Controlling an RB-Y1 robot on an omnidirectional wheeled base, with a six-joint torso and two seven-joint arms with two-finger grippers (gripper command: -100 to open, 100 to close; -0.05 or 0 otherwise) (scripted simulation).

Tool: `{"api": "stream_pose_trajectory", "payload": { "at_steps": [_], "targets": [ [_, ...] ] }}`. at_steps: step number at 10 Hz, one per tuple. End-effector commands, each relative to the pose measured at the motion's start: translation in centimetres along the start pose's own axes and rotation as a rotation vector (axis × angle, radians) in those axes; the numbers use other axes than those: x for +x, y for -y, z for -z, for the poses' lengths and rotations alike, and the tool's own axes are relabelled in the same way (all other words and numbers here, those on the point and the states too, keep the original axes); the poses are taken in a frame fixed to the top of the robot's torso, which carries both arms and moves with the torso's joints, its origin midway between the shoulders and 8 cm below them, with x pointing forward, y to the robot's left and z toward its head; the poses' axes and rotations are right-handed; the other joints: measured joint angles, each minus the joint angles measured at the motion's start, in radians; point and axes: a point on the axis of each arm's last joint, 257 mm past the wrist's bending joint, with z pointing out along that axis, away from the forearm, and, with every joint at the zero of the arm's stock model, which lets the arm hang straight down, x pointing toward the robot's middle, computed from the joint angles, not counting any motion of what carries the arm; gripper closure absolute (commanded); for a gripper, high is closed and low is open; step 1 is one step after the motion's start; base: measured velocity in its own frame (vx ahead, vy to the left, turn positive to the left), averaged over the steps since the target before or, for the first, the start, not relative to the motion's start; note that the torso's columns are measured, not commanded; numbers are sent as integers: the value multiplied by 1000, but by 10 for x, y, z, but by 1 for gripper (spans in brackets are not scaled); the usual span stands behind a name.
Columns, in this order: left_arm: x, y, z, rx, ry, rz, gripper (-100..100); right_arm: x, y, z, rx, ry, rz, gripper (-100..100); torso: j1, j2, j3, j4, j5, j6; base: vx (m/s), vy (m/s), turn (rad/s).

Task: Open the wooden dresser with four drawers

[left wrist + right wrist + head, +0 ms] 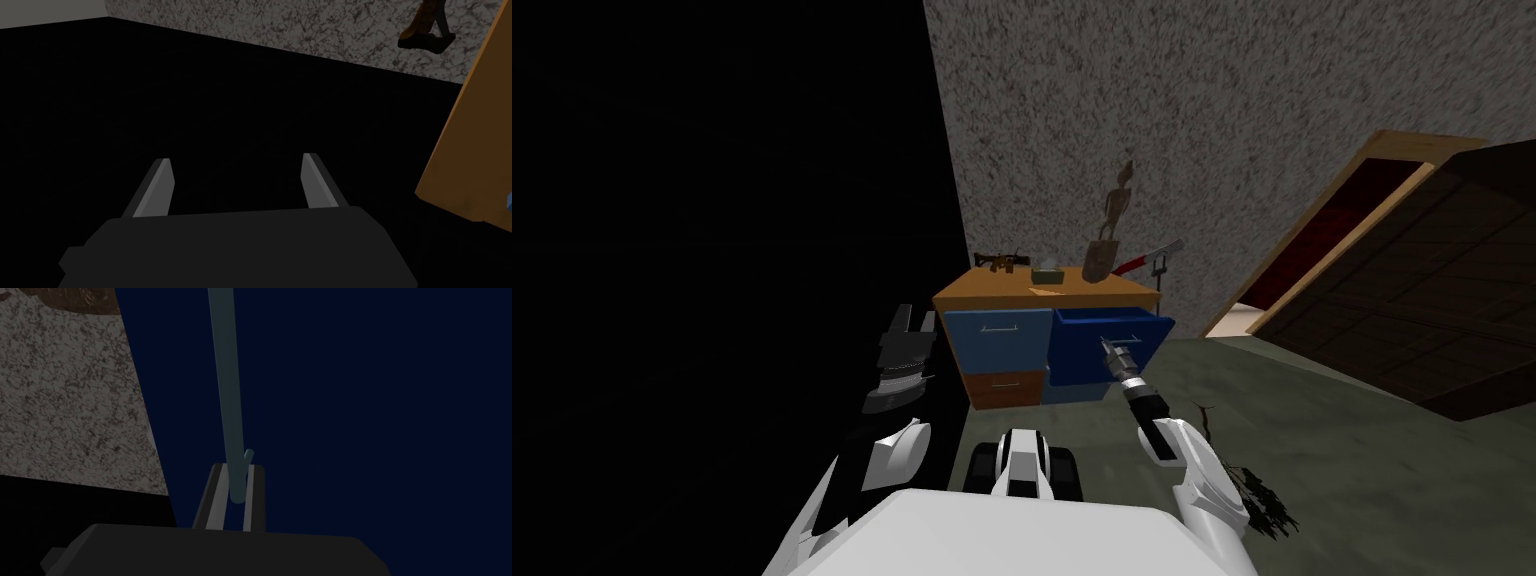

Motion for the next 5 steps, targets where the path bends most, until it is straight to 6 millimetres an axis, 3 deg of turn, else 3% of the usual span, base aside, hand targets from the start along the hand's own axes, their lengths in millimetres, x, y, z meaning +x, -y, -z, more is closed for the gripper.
{"api": "stream_pose_trajectory", "payload": {
  "at_steps": [1,3,4,5],
  "targets": [
    [0,0,0,0,0,0,0,0,5,1,7,8,0,100,-1,4,3,0,-1,0,-195,-21,-24],
    [0,0,0,0,0,0,0,-1,8,1,11,15,0,100,-2,4,3,1,-1,0,-189,-10,-26],
    [0,0,0,0,0,0,0,-1,3,2,2,13,-1,100,-1,3,2,2,0,0,-89,-1,-7],
    [0,0,0,0,0,0,0,10,10,-2,-7,6,-3,-100,0,-2,0,1,1,-1,-44,28,49]
  ]
}}
